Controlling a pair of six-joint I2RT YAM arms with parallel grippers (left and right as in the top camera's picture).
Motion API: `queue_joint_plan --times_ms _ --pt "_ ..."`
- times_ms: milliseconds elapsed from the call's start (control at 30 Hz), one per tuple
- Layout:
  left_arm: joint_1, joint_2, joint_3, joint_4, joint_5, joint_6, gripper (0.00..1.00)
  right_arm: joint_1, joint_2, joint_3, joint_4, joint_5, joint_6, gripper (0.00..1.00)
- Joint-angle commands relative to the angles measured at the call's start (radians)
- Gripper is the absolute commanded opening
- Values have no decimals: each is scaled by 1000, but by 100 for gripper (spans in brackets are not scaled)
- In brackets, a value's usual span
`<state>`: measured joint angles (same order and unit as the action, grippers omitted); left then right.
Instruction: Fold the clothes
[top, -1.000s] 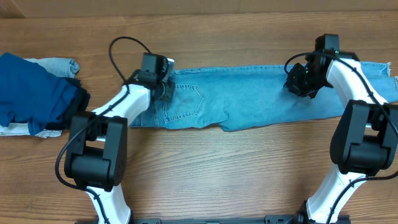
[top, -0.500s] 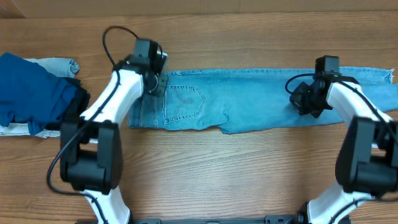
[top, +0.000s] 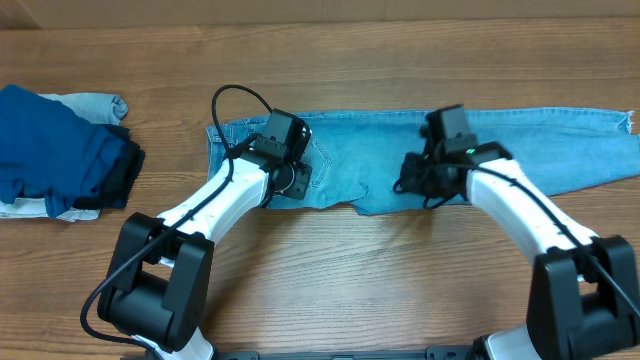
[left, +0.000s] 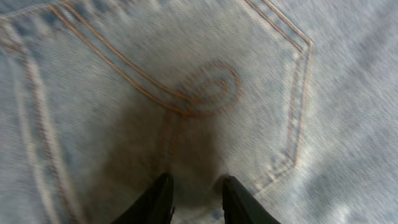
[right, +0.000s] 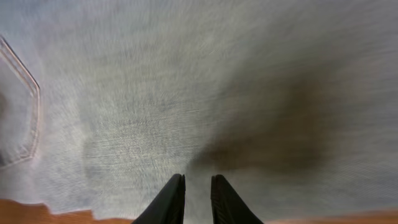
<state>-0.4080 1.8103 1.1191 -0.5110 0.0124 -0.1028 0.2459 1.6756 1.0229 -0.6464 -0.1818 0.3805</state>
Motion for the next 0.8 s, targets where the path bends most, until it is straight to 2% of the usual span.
queue_joint_plan --times_ms 0,133,300,433,533,667,767 --pt "14 18 -7 32 -133 -10 30 15 61 -68 66 -3 -10 19" --pt "102 97 -7 20 -200 -9 29 -13 128 -95 97 128 46 17" --pt "261 135 -5 11 -201 37 27 -53 119 -94 -68 228 93 12" --pt "370 134 40 -3 -172 69 25 -53 74 -94 -111 261 91 12" --pt "373 117 193 -136 -167 106 23 -53 -29 -75 -137 255 91 11" --pt "332 68 405 -320 -123 106 25 -53 -277 8 -141 164 84 11" --pt "268 56 446 -347 38 101 24 -53 -359 13 -42 165 84 12"
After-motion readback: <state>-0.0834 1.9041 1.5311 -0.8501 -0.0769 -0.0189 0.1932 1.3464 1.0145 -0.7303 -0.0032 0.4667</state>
